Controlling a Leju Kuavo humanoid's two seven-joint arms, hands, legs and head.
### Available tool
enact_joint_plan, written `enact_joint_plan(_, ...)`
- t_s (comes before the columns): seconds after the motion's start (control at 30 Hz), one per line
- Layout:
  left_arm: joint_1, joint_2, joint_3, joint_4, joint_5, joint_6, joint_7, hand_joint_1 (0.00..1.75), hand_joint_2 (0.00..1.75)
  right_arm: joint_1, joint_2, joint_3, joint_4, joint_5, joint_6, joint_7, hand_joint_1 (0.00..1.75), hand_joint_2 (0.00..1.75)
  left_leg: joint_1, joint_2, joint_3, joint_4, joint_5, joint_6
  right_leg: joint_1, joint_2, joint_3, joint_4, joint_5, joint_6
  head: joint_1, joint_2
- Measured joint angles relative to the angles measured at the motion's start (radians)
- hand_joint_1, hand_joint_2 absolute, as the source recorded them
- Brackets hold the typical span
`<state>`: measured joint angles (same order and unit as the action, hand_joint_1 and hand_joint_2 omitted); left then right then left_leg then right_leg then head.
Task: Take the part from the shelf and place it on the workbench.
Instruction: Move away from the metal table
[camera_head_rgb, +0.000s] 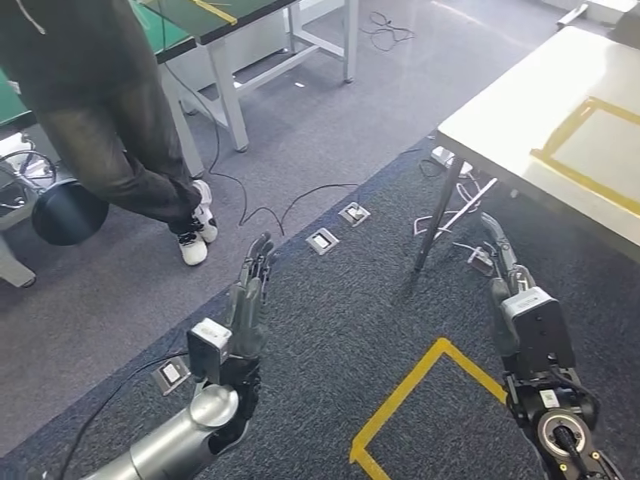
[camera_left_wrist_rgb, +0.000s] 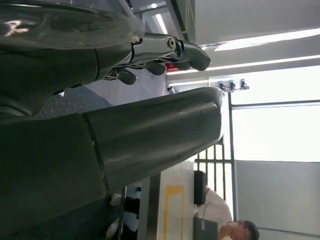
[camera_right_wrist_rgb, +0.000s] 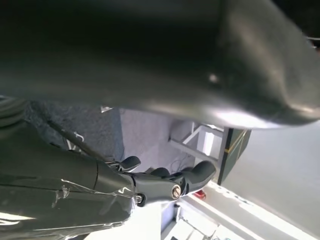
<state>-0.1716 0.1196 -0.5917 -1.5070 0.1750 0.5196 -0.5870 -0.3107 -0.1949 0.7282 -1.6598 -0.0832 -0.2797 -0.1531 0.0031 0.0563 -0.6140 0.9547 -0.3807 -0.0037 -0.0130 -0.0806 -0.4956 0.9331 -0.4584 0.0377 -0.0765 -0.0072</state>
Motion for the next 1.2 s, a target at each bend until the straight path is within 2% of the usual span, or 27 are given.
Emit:
enact_joint_plan(0.03, 0.0, 0.0, 0.0, -0.001, 0.0, 0.0, 0.0, 0.0, 0.0, 0.0, 0.0, 0.0, 0.0, 0.0, 0.0, 0.0, 0.0, 0.0, 0.001, -0.011, 0.0, -0.001, 0.0, 0.007, 0.0, -0.007, 0.004, -0.002, -0.003, 0.005, 0.005, 0.0)
enact_joint_plan(0.1, 0.001, 0.001, 0.0, -0.003, 0.0, 0.0, 0.0, 0.0, 0.0, -0.001, 0.0, 0.0, 0.0, 0.0, 0.0, 0.0, 0.0, 0.0, 0.004, -0.03, 0.005, -0.006, 0.001, 0.019, -0.005, 0.01, -0.002, 0.021, -0.026, 0.014, 0.01, 0.0)
enact_joint_plan(0.13, 0.0, 0.001, 0.0, -0.004, 0.0, 0.0, 0.0, 0.0, 0.0, -0.001, 0.0, -0.001, 0.0, 0.0, 0.0, 0.0, 0.0, 0.0, 0.007, -0.038, 0.008, -0.009, 0.002, 0.025, -0.006, 0.031, -0.021, 0.065, -0.052, 0.016, 0.014, 0.0)
enact_joint_plan(0.2, 0.0, -0.001, 0.0, -0.005, 0.0, 0.0, 0.0, 0.0, 0.0, 0.0, 0.0, 0.0, 0.0, 0.0, -0.001, 0.0, 0.0, 0.0, 0.006, -0.057, 0.01, -0.01, 0.001, 0.033, -0.006, 0.067, -0.092, 0.214, -0.12, 0.017, 0.021, 0.0)
enact_joint_plan(0.23, 0.001, -0.001, 0.0, -0.005, 0.0, 0.0, 0.0, 0.0, 0.0, 0.002, 0.0, 0.001, 0.001, 0.0, -0.001, 0.0, 0.0, 0.0, 0.004, -0.068, 0.01, -0.009, 0.0, 0.035, -0.006, 0.074, -0.13, 0.285, -0.142, 0.017, 0.023, 0.0)
enact_joint_plan(0.27, 0.002, -0.001, 0.0, -0.005, 0.0, 0.0, 0.0, 0.0, 0.0, 0.003, 0.0, 0.002, 0.002, 0.0, -0.001, 0.0, 0.0, 0.0, 0.003, -0.079, 0.01, -0.008, -0.001, 0.036, -0.006, 0.077, -0.155, 0.325, -0.145, 0.017, 0.023, 0.0)
enact_joint_plan(0.3, 0.002, -0.001, 0.0, -0.005, 0.0, 0.0, 0.0, 0.0, 0.0, 0.003, 0.0, 0.002, 0.003, 0.0, -0.001, 0.0, 0.0, 0.0, 0.002, -0.091, 0.011, -0.007, -0.002, 0.036, -0.006, 0.078, -0.161, 0.323, -0.126, 0.015, 0.023, 0.0)
enact_joint_plan(0.33, 0.003, -0.001, 0.0, -0.005, 0.0, 0.0, 0.0, 0.0, 0.0, 0.002, 0.0, 0.002, 0.004, 0.0, -0.001, 0.0, 0.0, 0.0, 0.002, -0.103, 0.013, -0.005, -0.003, 0.036, -0.006, 0.081, -0.149, 0.281, -0.09, 0.013, 0.024, 0.0)
enact_joint_plan(0.4, 0.003, -0.001, 0.0, -0.005, 0.0, 0.0, 0.0, 0.0, 0.0, 0.0, 0.0, 0.003, 0.006, 0.0, -0.001, 0.0, 0.0, 0.0, 0.001, -0.125, 0.014, 0.001, -0.007, 0.031, -0.008, 0.11, -0.096, 0.14, -0.008, 0.006, 0.025, 0.0)
enact_joint_plan(0.43, 0.002, -0.001, 0.0, -0.005, 0.0, 0.0, 0.0, 0.0, 0.0, -0.001, 0.0, 0.004, 0.007, 0.0, -0.001, 0.0, 0.0, 0.0, 0.0, -0.135, 0.011, 0.005, -0.008, 0.027, -0.01, 0.128, -0.072, 0.081, 0.012, 0.004, 0.025, 0.0)
enact_joint_plan(0.47, 0.002, -0.001, 0.0, -0.005, 0.0, 0.0, 0.0, 0.0, 0.0, -0.001, 0.0, 0.004, 0.007, 0.0, -0.001, 0.0, 0.0, 0.0, 0.001, -0.144, 0.006, 0.008, -0.007, 0.021, -0.01, 0.143, -0.056, 0.046, 0.019, 0.002, 0.025, 0.0)
enact_joint_plan(0.5, 0.002, -0.001, 0.0, -0.005, 0.0, 0.0, 0.0, 0.0, 0.0, -0.001, 0.0, 0.004, 0.008, 0.0, 0.0, 0.0, 0.0, 0.0, 0.003, -0.153, 0.0, 0.009, -0.004, 0.015, -0.009, 0.149, -0.049, 0.034, 0.014, 0.0, 0.025, 0.0)
enact_joint_plan(0.53, 0.002, -0.001, 0.0, -0.005, 0.0, 0.001, 0.0, 0.0, 0.0, -0.001, 0.0, 0.005, 0.008, 0.0, 0.0, -0.001, 0.0, 0.0, 0.004, -0.162, -0.004, 0.008, -0.001, 0.008, -0.009, 0.143, -0.043, 0.025, 0.013, -0.003, 0.026, 0.0)
enact_joint_plan(0.57, 0.003, 0.0, 0.0, -0.005, 0.0, 0.001, 0.0, 0.0, 0.0, -0.001, 0.0, 0.005, 0.008, 0.0, 0.0, -0.001, 0.0, 0.0, 0.006, -0.161, -0.006, 0.008, 0.0, 0.002, -0.01, 0.133, -0.038, 0.021, 0.015, -0.008, 0.026, 0.0)
enact_joint_plan(0.63, 0.003, 0.001, 0.0, -0.006, 0.0, 0.002, 0.0, 0.0, 0.0, -0.003, 0.0, 0.004, 0.008, 0.0, 0.0, -0.002, 0.0, 0.0, 0.004, -0.126, -0.024, 0.049, -0.026, -0.008, -0.015, 0.114, -0.028, 0.008, 0.02, -0.017, 0.02, 0.0)
enact_joint_plan(0.7, 0.003, 0.001, 0.0, -0.006, 0.001, 0.003, 0.0, 0.0, 0.0, -0.004, 0.0, 0.004, 0.008, 0.0, 0.001, -0.003, 0.0, 0.0, 0.005, -0.079, -0.085, 0.172, -0.086, -0.016, -0.013, 0.093, -0.024, 0.005, 0.022, -0.023, 0.012, 0.0)
enact_joint_plan(0.73, 0.003, 0.001, 0.0, -0.006, 0.001, 0.003, 0.0, 0.0, 0.0, -0.004, 0.0, 0.005, 0.009, 0.0, 0.001, -0.003, 0.0, 0.0, 0.006, -0.069, -0.123, 0.243, -0.114, -0.018, -0.012, 0.082, -0.025, 0.005, 0.021, -0.024, 0.01, 0.0)
enact_joint_plan(0.77, 0.004, 0.001, 0.0, -0.006, 0.002, 0.003, 0.0, 0.0, 0.0, -0.003, 0.0, 0.005, 0.009, -0.001, 0.002, -0.003, 0.0, 0.0, 0.007, -0.064, -0.149, 0.29, -0.126, -0.02, -0.011, 0.071, -0.025, 0.005, 0.02, -0.025, 0.009, 0.0)
enact_joint_plan(0.8, 0.004, 0.002, 0.0, -0.006, 0.002, 0.004, 0.0, 0.0, 0.0, -0.002, 0.0, 0.006, 0.009, -0.001, 0.003, -0.003, 0.0, 0.0, 0.007, -0.063, -0.155, 0.298, -0.119, -0.02, -0.01, 0.06, -0.025, 0.005, 0.02, -0.025, 0.008, 0.0)
enact_joint_plan(0.83, 0.004, 0.002, 0.0, -0.006, 0.003, 0.004, 0.0, 0.0, 0.0, -0.003, 0.0, 0.006, 0.01, -0.002, 0.003, -0.003, 0.0, 0.0, 0.007, -0.061, -0.137, 0.264, -0.095, -0.019, -0.01, 0.051, -0.025, 0.005, 0.019, -0.024, 0.006, 0.0)
enact_joint_plan(0.9, 0.004, 0.003, 0.0, -0.006, 0.002, 0.004, 0.0, 0.0, 0.0, -0.004, 0.0, 0.006, 0.009, -0.002, 0.005, -0.003, 0.0, 0.0, 0.004, -0.041, -0.055, 0.113, -0.034, -0.011, -0.007, 0.036, -0.021, 0.005, 0.015, -0.02, 0.003, 0.0)
enact_joint_plan(0.93, 0.003, 0.003, 0.0, -0.007, 0.001, 0.004, 0.0, 0.0, 0.0, -0.005, 0.0, 0.006, 0.009, -0.002, 0.005, -0.003, 0.0, 0.0, 0.001, -0.032, -0.021, 0.05, -0.015, -0.005, -0.004, 0.03, -0.02, 0.006, 0.012, -0.016, 0.002, 0.0)
enact_joint_plan(0.97, 0.002, 0.002, 0.0, -0.008, 0.0, 0.004, 0.0, 0.0, 0.0, -0.006, 0.0, 0.006, 0.009, -0.002, 0.006, -0.003, 0.0, 0.0, -0.002, -0.025, 0.0, 0.011, -0.007, 0.001, -0.001, 0.025, -0.019, 0.006, 0.01, -0.012, 0.003, 0.0)
enact_joint_plan(1.03, 0.002, 0.003, 0.0, -0.008, -0.003, 0.002, 0.0, 0.0, 0.0, -0.007, 0.0, 0.005, 0.009, -0.001, 0.006, -0.001, 0.0, 0.0, -0.006, -0.035, 0.004, 0.0, -0.008, 0.013, 0.002, 0.016, -0.015, 0.005, 0.006, -0.003, 0.008, 0.0)
enact_joint_plan(1.1, 0.002, 0.003, 0.0, -0.009, -0.003, 0.001, 0.001, 0.0, 0.0, -0.008, 0.0, 0.005, 0.008, 0.0, 0.007, 0.0, 0.0, 0.0, -0.004, -0.046, 0.008, -0.005, -0.007, 0.024, -0.003, 0.024, -0.019, 0.015, -0.008, 0.008, 0.011, 0.0)
enact_joint_plan(1.13, 0.001, 0.002, 0.0, -0.009, -0.004, 0.0, 0.001, 0.0, 0.0, -0.008, 0.0, 0.004, 0.008, 0.0, 0.006, 0.001, 0.0, 0.0, -0.002, -0.052, 0.01, -0.008, -0.005, 0.029, -0.005, 0.036, -0.032, 0.045, -0.028, 0.011, 0.014, 0.0)
enact_joint_plan(1.2, -0.001, 0.002, 0.0, -0.01, -0.004, -0.001, 0.001, 0.0, 0.0, -0.009, 0.0, 0.004, 0.008, 0.0, 0.006, 0.001, 0.0, 0.0, -0.001, -0.062, 0.013, -0.011, -0.005, 0.036, -0.006, 0.064, -0.09, 0.172, -0.092, 0.015, 0.019, 0.0)
